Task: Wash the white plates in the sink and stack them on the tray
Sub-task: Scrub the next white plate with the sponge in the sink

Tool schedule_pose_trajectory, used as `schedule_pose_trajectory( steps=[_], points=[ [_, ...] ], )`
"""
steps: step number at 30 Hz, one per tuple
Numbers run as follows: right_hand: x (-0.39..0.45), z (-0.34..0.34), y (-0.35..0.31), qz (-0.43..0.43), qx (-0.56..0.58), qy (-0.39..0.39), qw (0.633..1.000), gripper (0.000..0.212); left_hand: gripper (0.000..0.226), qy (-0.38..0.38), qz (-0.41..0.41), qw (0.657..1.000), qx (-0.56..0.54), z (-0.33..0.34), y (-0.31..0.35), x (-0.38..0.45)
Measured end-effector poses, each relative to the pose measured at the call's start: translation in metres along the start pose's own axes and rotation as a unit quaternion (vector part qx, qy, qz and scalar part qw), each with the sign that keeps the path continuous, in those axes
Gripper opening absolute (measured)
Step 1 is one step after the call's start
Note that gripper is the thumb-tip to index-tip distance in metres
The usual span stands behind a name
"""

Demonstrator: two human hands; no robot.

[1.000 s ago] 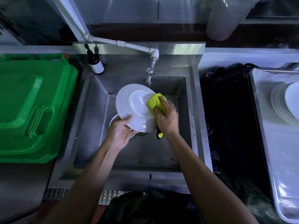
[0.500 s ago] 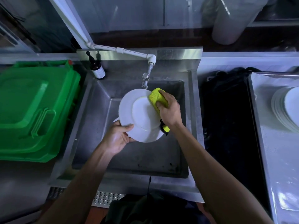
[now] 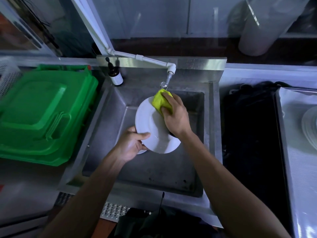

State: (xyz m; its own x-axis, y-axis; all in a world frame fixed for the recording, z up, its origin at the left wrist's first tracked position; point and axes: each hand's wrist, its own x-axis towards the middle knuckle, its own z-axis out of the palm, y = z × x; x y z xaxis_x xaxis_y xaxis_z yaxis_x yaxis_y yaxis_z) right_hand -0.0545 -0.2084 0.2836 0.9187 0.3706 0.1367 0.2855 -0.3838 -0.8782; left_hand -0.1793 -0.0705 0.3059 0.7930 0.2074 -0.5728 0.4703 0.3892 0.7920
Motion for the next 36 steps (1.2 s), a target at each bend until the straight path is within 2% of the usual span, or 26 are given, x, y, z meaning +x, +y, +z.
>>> schedule_pose_trajectory(
  steps=[7,13,17,20,22,27,31,36],
  points=[
    [-0.007,0.015,-0.022,-0.1,-0.047,-0.037,0.993,0.051,0.04,0.005,0.003,1.0,-0.002,-0.007,0.003,0.004],
    [-0.027,0.032,-0.03,-0.14,-0.049,-0.048,0.988,0.049,0.039,0.008,0.021,1.0,-0.013,-0.015,0.001,0.006],
    [-0.037,0.037,-0.031,-0.174,-0.059,-0.04,0.982,0.046,0.037,-0.012,0.034,0.998,-0.046,-0.019,-0.002,0.007],
    [-0.04,0.035,-0.029,-0.196,-0.093,-0.056,0.975,0.043,0.048,-0.03,0.032,0.997,-0.067,-0.02,-0.006,0.005],
    [-0.037,0.031,-0.027,-0.216,-0.116,-0.063,0.968,0.042,0.052,-0.05,0.027,0.997,-0.055,-0.021,-0.007,0.004],
    [-0.03,0.023,-0.029,-0.268,-0.142,-0.063,0.951,0.037,0.047,-0.076,0.013,0.996,-0.033,-0.025,-0.007,0.002],
    [-0.025,0.024,-0.034,-0.251,-0.141,-0.058,0.956,0.039,0.043,-0.084,0.017,0.996,-0.023,-0.027,-0.002,0.002],
    [-0.01,0.023,-0.032,-0.183,-0.108,-0.028,0.977,0.039,0.055,-0.074,0.008,0.996,-0.044,-0.035,-0.003,-0.001]
  ],
)
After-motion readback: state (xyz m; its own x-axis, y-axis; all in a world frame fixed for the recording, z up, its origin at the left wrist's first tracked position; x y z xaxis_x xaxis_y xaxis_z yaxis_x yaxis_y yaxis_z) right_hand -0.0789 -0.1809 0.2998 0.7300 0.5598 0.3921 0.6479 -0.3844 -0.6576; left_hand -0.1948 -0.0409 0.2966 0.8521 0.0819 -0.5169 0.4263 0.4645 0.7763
